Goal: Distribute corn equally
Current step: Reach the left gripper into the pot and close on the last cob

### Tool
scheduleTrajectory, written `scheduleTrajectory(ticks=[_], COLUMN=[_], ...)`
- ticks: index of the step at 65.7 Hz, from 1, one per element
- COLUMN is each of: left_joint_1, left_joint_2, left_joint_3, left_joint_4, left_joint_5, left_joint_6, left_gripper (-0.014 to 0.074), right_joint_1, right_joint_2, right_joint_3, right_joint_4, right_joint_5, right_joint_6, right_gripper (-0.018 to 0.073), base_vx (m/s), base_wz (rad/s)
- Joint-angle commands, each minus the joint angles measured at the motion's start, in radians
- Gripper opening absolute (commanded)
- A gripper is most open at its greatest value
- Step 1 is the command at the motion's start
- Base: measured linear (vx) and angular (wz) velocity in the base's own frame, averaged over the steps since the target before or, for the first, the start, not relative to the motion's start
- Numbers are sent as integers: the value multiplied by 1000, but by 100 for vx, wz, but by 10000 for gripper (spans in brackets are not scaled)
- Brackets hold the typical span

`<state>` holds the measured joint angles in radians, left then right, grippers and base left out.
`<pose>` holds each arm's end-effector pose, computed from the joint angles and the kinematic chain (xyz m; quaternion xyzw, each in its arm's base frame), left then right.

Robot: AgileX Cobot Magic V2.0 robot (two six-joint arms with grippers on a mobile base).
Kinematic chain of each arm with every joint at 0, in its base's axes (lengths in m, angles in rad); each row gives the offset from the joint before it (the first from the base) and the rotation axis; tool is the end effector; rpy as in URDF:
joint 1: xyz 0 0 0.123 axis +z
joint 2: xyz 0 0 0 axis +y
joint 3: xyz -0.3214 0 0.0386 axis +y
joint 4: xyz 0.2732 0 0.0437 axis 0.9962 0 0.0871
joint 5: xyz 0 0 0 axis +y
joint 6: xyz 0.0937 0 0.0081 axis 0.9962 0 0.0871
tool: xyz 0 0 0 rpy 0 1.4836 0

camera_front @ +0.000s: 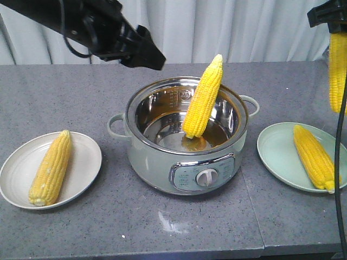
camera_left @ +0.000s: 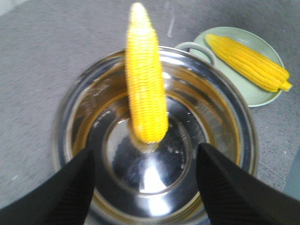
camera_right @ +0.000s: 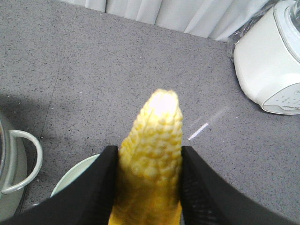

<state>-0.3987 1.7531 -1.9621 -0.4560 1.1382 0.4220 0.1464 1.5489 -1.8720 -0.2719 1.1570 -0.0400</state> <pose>0.3673 -0.1956 0.4696 0.3490 0.8407 -0.2214 0.3498 0.3441 0.0274 0.5123 -0.0847 0.9039 -0.1142 0.4034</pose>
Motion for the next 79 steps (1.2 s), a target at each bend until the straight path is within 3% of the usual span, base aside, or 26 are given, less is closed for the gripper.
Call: scheduleTrajectory(ticks=[1,11,19,44,54,79], left_joint_1=[-47,-95,-109,-161,-162,-162], left_joint_2=[-21,17,57,150,190,244], left_joint_3=[-23,-23,-23,-28,-28,-28], left_joint_4=[-44,-22,-5,3,29,76], left_joint_5=[-104,-177,-231,-345,-356,-437], left_joint_6=[37,33,-28,-52,-113,-104], left_gripper=[499,612,669,664,662,660], right_joint_1=[-5,-5,-5,-5,-5,-5], right_joint_2=[-40,-40,-40,-40,-40,-40], right_joint_3=[-29,-29,-29,-29,-29,-29], right_joint_4=[-31,-31,-31,-31,-31,-31], right_joint_5=[-54,-53,-53,-48,-47,-46], right_joint_6=[2,2,2,2,2,2], right_gripper=[223,223,223,223,223,223], base_vx=[0,0,0,0,0,0], base_wz=[0,0,0,0,0,0])
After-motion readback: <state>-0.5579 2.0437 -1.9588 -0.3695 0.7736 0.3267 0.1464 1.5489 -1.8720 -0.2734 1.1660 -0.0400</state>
